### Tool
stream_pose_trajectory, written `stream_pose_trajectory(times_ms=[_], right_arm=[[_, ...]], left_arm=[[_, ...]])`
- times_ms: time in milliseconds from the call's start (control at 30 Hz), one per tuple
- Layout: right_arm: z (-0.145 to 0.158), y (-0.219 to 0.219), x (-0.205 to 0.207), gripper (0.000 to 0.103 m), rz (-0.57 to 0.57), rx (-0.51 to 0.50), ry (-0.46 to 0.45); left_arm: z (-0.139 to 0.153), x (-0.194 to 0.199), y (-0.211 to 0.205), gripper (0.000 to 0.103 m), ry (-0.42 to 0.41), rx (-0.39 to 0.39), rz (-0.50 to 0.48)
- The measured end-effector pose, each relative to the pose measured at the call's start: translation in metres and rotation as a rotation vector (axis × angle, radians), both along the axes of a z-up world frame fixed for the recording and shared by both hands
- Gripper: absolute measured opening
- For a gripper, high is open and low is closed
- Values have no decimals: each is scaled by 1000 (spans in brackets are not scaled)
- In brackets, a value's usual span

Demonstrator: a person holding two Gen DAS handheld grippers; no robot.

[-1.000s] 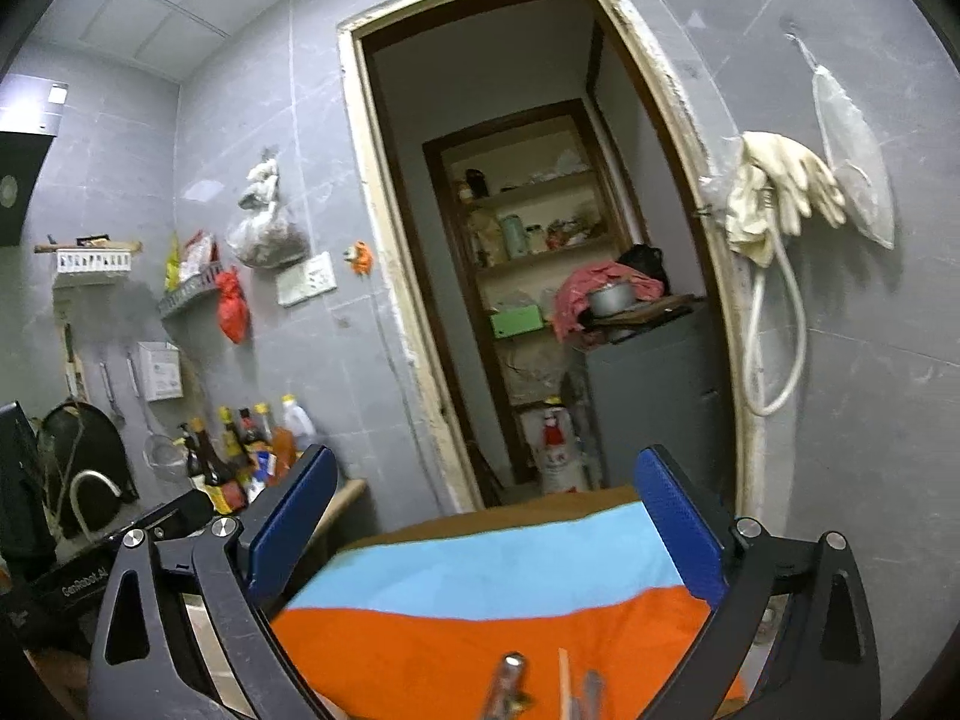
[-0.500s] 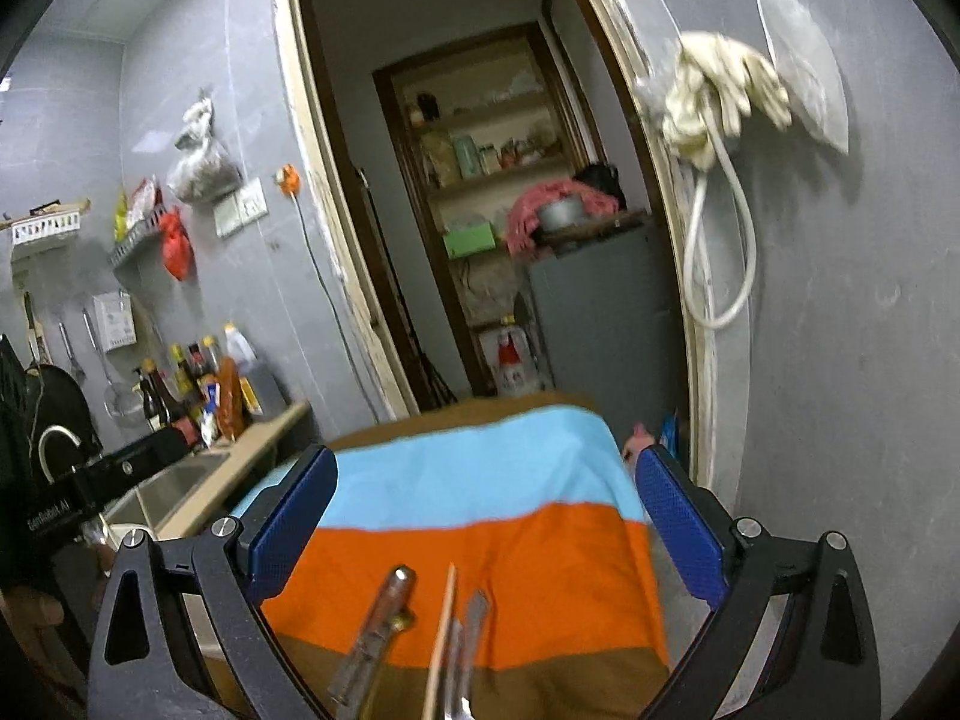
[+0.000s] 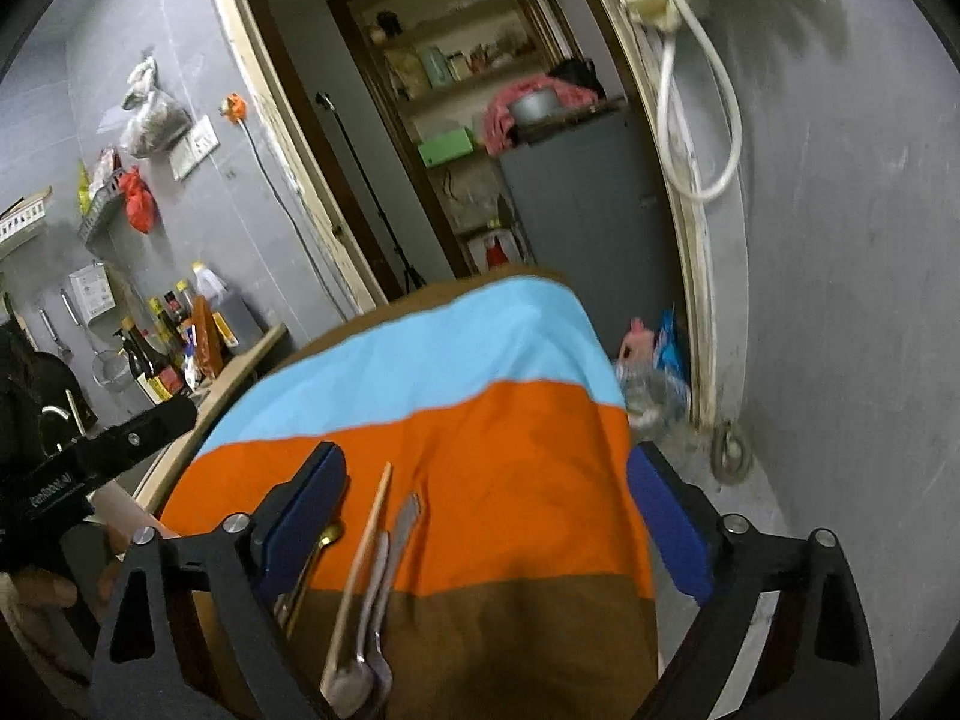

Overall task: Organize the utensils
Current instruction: 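Move both open grippers back down to the spoons and forks on the cloth, then close the right gripper on an ornate-handled fork while the left gripper grasps a silver spoon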

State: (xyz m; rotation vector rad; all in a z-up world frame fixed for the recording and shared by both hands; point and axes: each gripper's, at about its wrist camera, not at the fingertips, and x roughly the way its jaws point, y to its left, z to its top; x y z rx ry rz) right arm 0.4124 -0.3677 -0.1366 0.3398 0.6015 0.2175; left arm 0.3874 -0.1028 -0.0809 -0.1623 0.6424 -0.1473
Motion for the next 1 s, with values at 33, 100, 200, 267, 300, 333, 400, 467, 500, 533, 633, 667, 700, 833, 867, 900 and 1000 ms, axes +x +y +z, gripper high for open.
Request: stream_pose_trajectory(times_ms=[33,100,200,267,300,333,400,467,500,533,633,667,700,833,867,900,1000], right_arm=[[-5,0,2,87,5,6,12],[-16,3,7,81,21,18,37],[-27,5,11,72,44,26,57],[-33,11,15,64,65,26,72],[-36,13,17,62,75,26,78],[-39,15,20,59,85,25,85],[-42,19,21,53,100,18,93],[-46,26,25,48,117,10,98],[-47,28,26,47,123,7,100],[-47,29,26,44,128,6,100],[-51,41,32,34,162,-7,111],[-53,44,34,32,174,-12,118],[-54,48,36,32,187,-15,125],[-62,59,43,32,241,-24,171],[-65,61,45,32,254,-26,186],[-67,63,47,32,261,-27,200],[-71,64,48,32,267,-24,222]], left_arm=[[-6,2,0,101,19,0,2],[-15,6,1,97,50,-6,1],[-29,13,2,88,104,-10,4],[-39,18,3,79,144,-17,3],[-44,20,4,77,163,-21,3],[-48,22,5,73,181,-23,4],[-56,26,7,70,206,-26,5],[-62,28,8,67,224,-25,12],[-66,29,9,66,233,-28,15],[-70,30,9,63,241,-28,17],[-76,34,10,58,260,-27,20],[-79,35,10,55,268,-31,19],[-81,36,11,53,277,-36,18],[-86,41,10,46,299,-34,-9],[-86,42,10,44,300,-29,-15],[-86,42,8,44,304,-22,-23],[-86,45,4,38,315,-7,-52]])
